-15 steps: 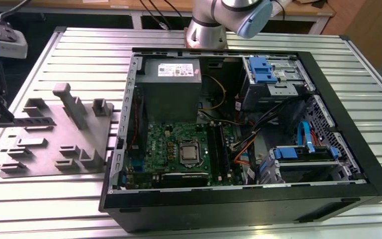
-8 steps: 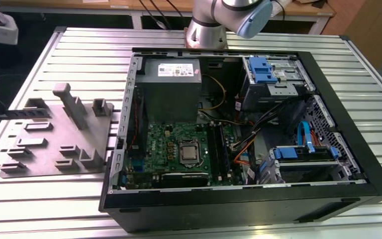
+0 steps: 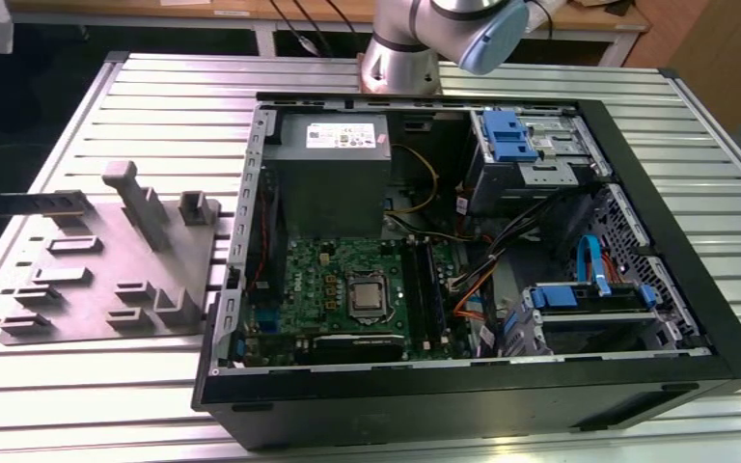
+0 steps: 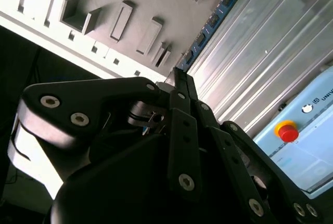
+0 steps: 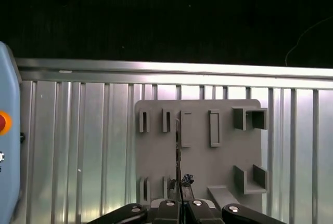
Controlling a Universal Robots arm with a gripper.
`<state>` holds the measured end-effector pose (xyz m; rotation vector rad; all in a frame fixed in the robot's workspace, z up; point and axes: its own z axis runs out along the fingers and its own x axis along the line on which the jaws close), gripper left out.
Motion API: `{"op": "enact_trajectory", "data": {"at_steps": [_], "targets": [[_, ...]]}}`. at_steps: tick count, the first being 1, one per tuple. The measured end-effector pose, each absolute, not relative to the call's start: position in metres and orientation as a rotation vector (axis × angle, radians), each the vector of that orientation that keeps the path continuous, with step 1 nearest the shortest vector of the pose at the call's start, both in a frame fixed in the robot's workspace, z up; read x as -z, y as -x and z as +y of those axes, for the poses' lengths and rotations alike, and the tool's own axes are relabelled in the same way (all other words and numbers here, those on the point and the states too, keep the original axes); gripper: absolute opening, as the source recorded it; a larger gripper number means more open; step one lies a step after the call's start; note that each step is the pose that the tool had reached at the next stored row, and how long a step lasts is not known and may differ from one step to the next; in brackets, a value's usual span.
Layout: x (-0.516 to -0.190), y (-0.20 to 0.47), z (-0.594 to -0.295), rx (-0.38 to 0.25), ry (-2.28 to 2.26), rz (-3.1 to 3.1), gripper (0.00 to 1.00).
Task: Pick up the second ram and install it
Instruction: 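Pick up the second ram and move it above second insertion slot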
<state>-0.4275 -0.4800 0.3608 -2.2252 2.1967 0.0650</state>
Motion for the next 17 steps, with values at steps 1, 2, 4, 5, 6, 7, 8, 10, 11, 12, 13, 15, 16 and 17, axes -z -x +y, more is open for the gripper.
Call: {"op": "enact_trajectory", "data": {"at_steps": [1, 2, 4, 5, 6, 7, 8, 10, 11, 12, 13, 15, 16, 17], "targets": [[-0.363, 0.428, -0.480, -0.064, 2.225, 2.196, 0.11], [-0.366, 0.428, -0.480, -0.064, 2.224, 2.196, 0.11], [-0.373, 0.428, -0.480, -0.063, 2.224, 2.195, 0.11], [-0.376, 0.428, -0.480, -0.063, 2.223, 2.195, 0.11], [-0.379, 0.427, -0.480, -0.062, 2.223, 2.195, 0.11], [-0.382, 0.427, -0.480, -0.062, 2.223, 2.194, 0.11], [-0.385, 0.428, -0.480, -0.061, 2.223, 2.194, 0.11], [-0.392, 0.428, -0.480, -0.060, 2.222, 2.194, 0.11], [-0.395, 0.428, -0.480, -0.060, 2.222, 2.193, 0.11], [-0.397, 0.428, -0.480, -0.059, 2.222, 2.193, 0.11], [-0.400, 0.428, -0.480, -0.059, 2.222, 2.193, 0.11], [-0.402, 0.428, -0.480, -0.059, 2.221, 2.193, 0.11], [-0.402, 0.428, -0.480, -0.059, 2.221, 2.193, 0.11], [-0.402, 0.428, -0.480, -0.059, 2.219, 2.195, 0.11]]}}
